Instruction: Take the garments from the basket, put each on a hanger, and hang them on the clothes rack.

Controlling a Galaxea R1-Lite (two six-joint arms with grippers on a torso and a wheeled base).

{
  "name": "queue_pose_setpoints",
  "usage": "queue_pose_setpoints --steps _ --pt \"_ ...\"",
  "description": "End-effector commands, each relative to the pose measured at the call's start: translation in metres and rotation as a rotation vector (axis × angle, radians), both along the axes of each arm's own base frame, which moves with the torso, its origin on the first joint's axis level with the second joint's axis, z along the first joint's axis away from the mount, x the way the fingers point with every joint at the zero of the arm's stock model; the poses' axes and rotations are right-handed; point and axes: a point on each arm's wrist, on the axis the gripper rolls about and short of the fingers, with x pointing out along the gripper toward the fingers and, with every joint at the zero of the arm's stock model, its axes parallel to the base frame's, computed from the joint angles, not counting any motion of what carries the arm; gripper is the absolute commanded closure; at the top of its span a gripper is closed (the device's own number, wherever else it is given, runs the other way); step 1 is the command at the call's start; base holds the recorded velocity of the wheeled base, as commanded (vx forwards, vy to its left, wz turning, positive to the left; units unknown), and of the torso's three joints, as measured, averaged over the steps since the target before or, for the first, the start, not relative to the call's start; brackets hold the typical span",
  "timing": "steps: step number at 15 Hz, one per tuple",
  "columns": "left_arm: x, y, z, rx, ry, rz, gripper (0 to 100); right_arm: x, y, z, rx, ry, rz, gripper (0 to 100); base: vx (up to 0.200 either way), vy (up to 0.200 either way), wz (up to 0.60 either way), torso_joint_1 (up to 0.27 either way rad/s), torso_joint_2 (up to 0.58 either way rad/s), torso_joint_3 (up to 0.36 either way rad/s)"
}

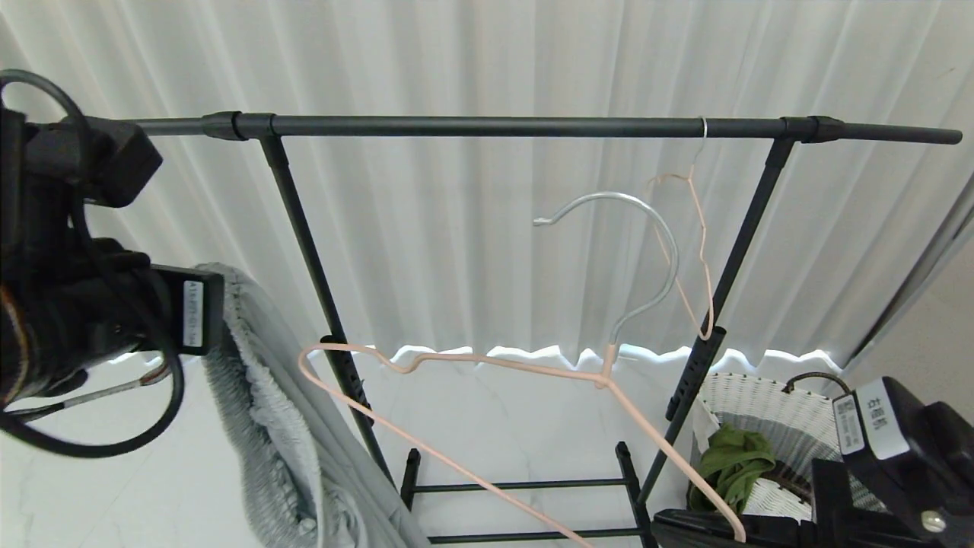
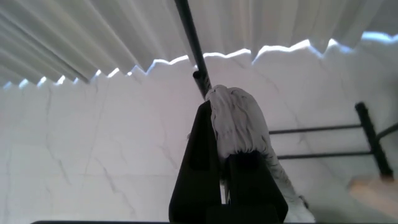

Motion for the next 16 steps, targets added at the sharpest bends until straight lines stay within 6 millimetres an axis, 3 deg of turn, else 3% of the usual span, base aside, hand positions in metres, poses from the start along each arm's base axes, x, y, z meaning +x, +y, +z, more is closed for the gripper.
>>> queue_pose_setpoints --steps 1,7,10,16 --pt "0.031 -0.025 -0.009 0.012 0.038 0.043 100 -0.002 0.003 -0.002 -0.008 0.003 0.015 100 0.000 0.000 0.00 0.000 0.00 0.000" --pt "0.038 -0.038 0.001 0.006 0.010 0.018 100 0.003 0.011 -0.006 -0.013 0.003 0.000 100 0.000 0.000 0.00 0.000 0.00 0.000" --pt "0.037 -0.042 0.001 0.007 0.009 0.006 100 0.022 0.025 -0.015 -0.022 -0.014 -0.111 100 0.000 0.000 0.00 0.000 0.00 0.000" --pt "0.037 -0.043 0.007 -0.007 -0.011 0.003 100 0.039 0.049 -0.010 0.070 -0.021 -0.147 100 0.000 0.000 0.00 0.000 0.00 0.000"
